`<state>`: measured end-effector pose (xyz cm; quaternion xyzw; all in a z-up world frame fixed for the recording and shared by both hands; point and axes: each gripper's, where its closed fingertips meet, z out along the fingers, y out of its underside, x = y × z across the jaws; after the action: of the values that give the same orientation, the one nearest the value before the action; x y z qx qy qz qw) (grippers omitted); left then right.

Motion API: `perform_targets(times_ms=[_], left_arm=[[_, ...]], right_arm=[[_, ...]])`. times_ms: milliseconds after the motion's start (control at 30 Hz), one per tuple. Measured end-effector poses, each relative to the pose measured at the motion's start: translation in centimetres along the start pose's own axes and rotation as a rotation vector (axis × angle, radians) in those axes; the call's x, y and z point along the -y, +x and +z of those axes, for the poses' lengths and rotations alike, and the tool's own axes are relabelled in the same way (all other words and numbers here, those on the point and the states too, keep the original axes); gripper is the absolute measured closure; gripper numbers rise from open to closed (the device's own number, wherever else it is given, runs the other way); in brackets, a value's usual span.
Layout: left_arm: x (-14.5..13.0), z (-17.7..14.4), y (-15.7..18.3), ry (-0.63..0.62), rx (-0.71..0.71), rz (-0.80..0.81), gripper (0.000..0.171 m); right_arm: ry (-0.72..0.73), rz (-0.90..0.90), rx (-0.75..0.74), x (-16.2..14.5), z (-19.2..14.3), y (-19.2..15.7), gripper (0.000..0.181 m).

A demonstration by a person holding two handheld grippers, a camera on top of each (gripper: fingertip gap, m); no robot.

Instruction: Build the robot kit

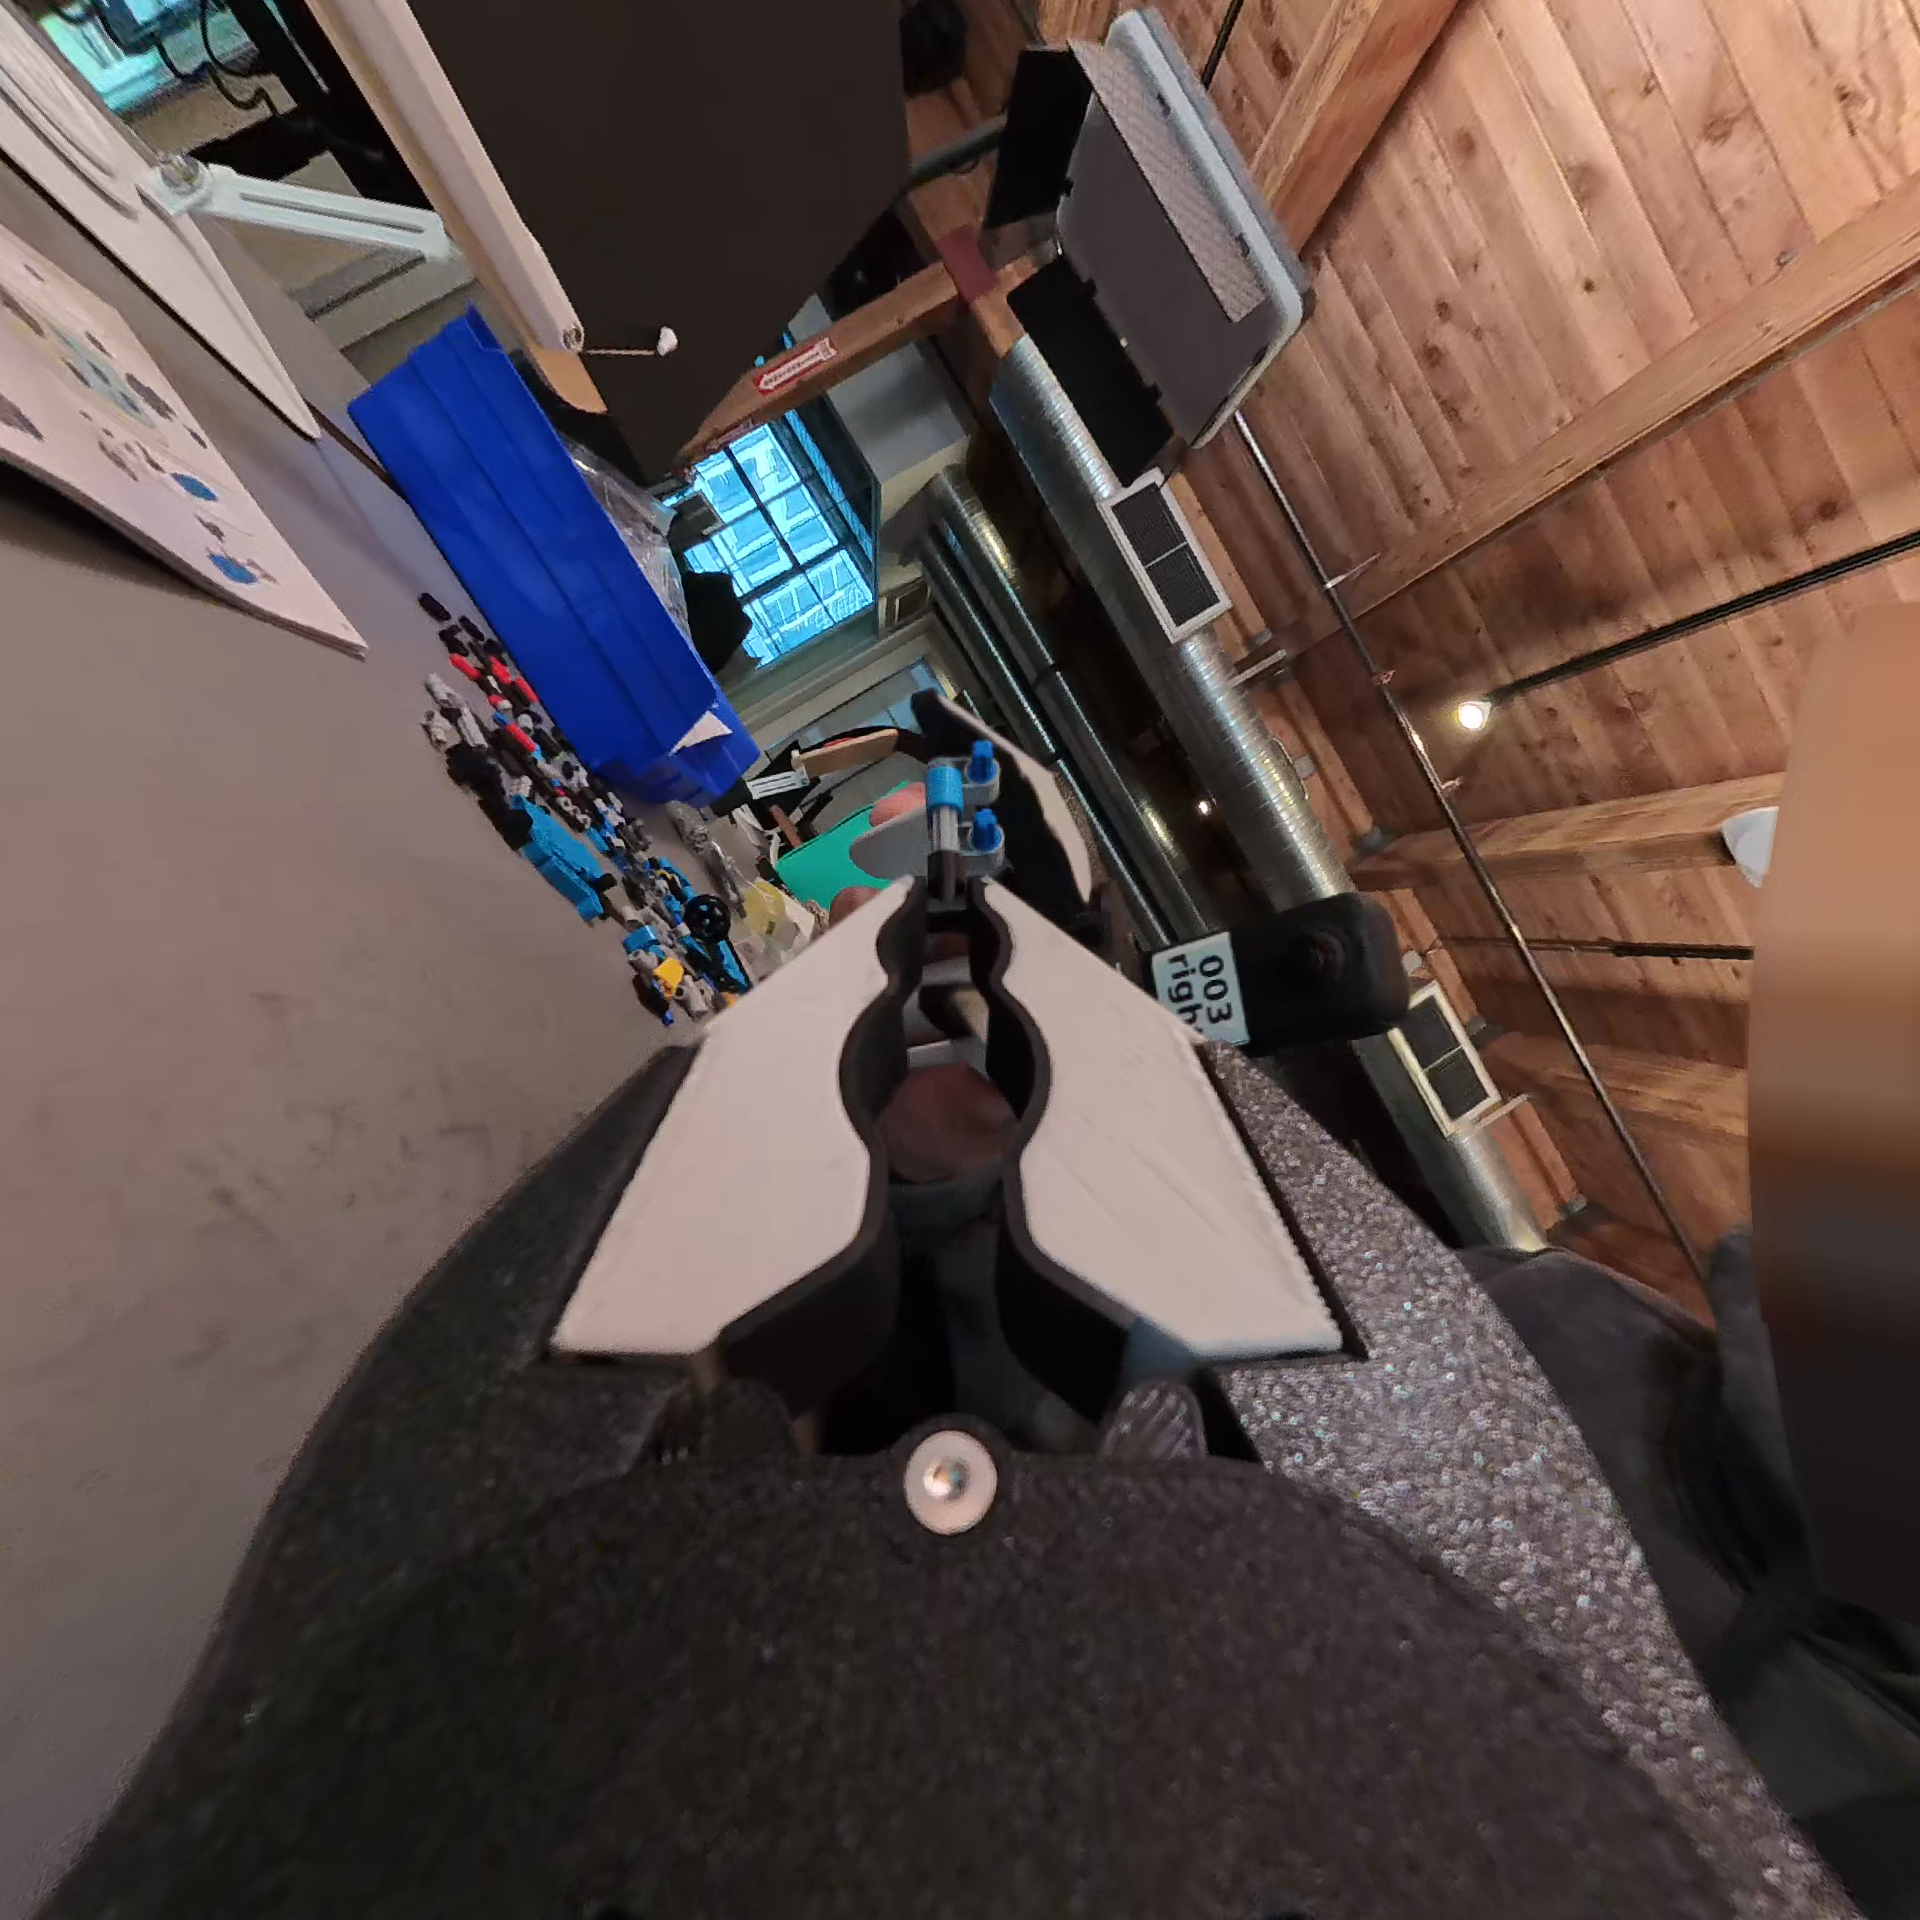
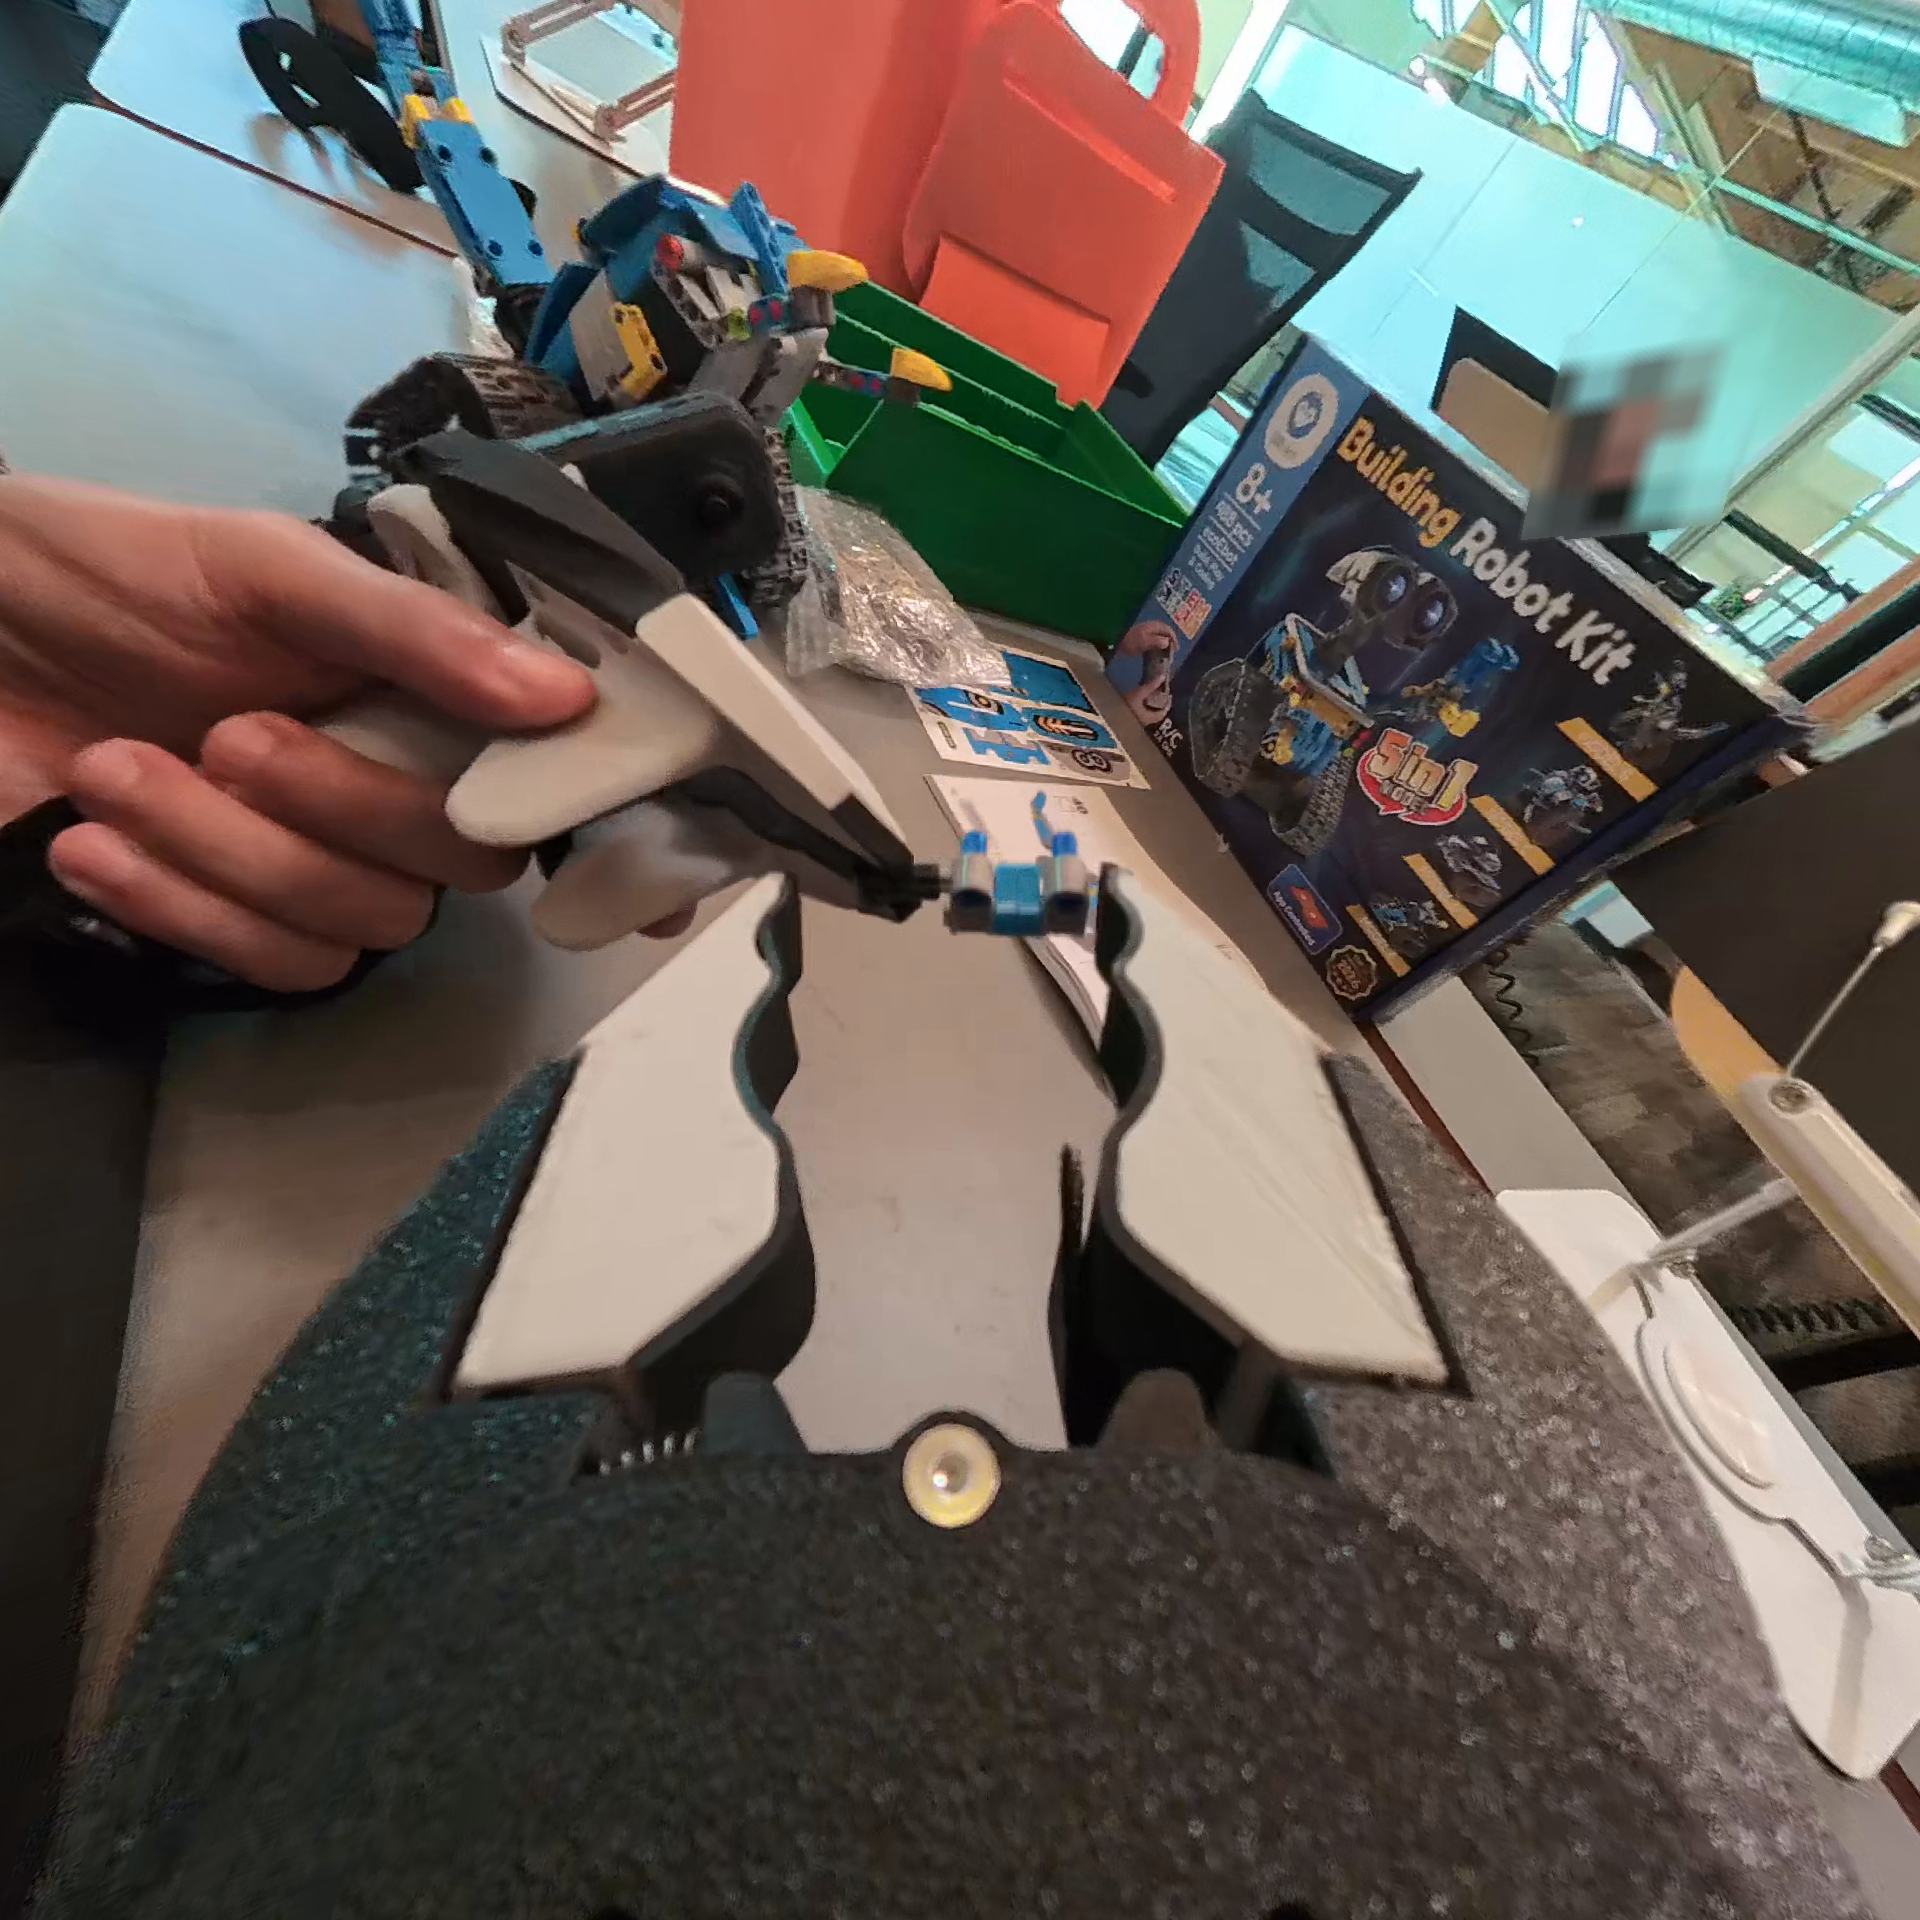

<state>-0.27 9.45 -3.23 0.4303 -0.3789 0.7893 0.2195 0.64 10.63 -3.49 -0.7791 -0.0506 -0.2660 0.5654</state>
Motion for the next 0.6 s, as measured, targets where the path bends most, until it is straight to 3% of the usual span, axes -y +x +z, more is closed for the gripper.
perform_targets(times_ms=[167, 600], left_arm=[[-0.5, 0.2, -0.1, -0.026, 0.001, -0.013, 0.166], [-1.4, 0.5, 0.6, -0.11, -0.079, -0.06, 0.165]], right_arm=[[-0.008, 0.007, 0.019, -0.1, 0.0, 0.1, 0.134], [-0.002, -0.045, 0.076, -0.2, -0.9, -0.1, 0.138]])
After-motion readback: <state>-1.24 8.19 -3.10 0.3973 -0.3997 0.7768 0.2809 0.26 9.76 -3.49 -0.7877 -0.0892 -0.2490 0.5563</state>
